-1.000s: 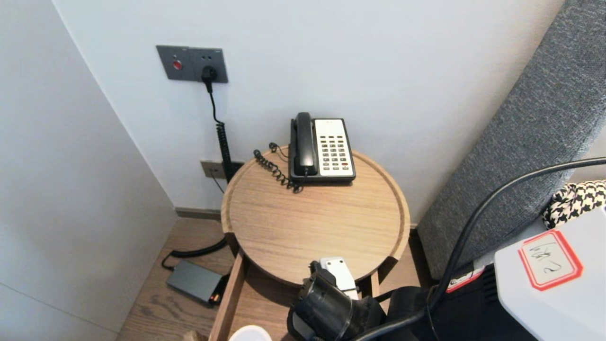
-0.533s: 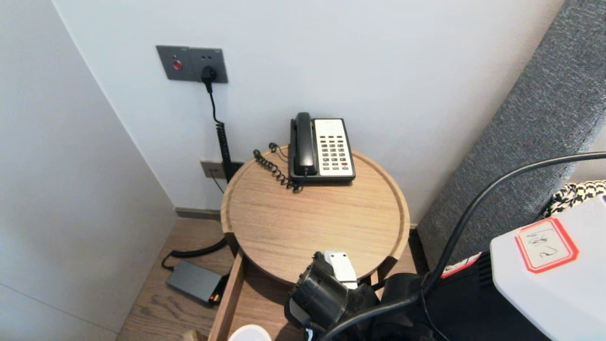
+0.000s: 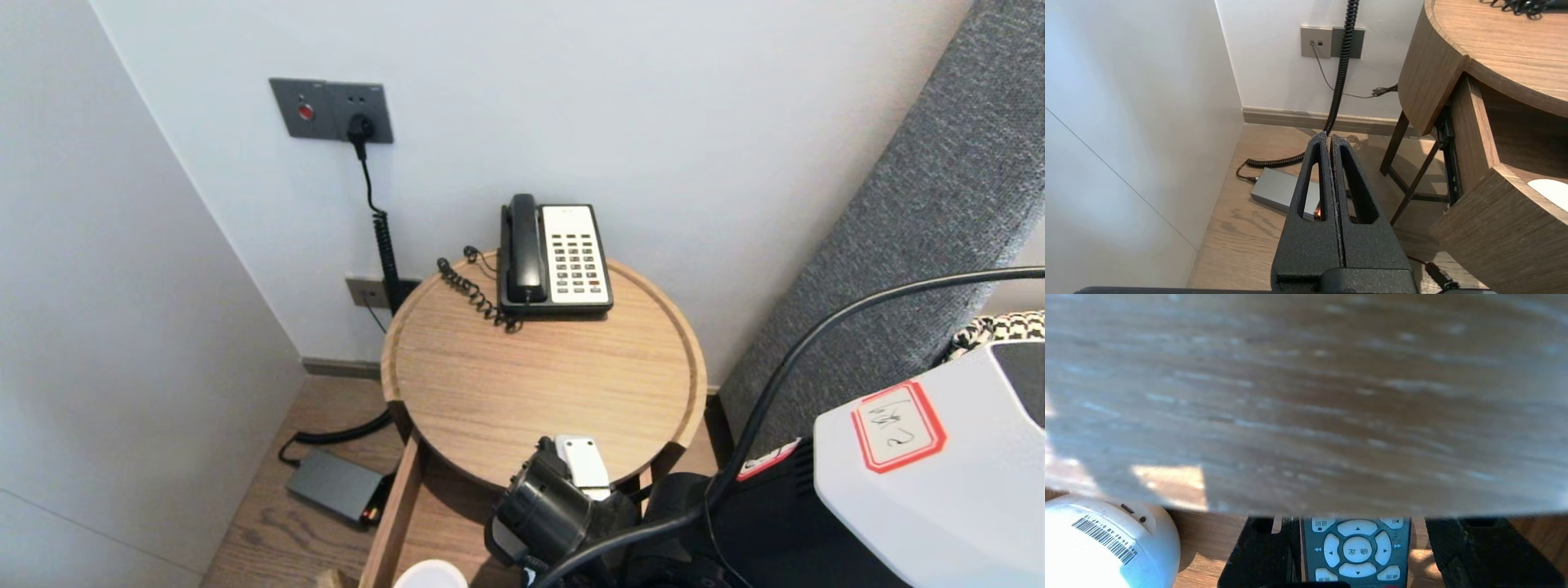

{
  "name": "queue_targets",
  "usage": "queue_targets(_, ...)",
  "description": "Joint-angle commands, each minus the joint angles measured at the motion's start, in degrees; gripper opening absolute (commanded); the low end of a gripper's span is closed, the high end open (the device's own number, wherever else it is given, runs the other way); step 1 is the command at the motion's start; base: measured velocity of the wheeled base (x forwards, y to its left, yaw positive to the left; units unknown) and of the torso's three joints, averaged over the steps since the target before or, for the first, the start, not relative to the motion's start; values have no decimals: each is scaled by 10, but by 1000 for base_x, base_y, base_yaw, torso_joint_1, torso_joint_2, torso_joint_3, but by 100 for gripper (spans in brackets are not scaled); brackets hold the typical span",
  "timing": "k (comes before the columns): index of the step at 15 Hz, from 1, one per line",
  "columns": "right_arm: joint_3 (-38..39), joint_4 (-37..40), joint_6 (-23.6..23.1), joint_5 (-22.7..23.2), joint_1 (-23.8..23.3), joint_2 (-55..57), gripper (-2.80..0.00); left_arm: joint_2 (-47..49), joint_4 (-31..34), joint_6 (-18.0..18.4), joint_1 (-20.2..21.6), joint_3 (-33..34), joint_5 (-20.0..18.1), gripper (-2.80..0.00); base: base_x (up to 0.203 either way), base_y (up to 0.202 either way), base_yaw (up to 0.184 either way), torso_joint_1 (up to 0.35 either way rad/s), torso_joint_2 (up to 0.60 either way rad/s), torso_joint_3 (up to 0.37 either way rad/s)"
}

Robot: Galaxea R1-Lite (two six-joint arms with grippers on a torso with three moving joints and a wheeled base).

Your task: Put the remote controls on the table in the drawer one by one

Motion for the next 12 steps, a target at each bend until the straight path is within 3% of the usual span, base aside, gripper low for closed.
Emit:
queue_targets(1,-8,1,3,0,0,3,-280,-1,0,0,0,5,0,-280,0,0,0,0,0,0)
queue_targets(12,-24,2,32,-2,-16,10,-280,-1,0,0,0,5,0,-280,0,0,0,0,0,0)
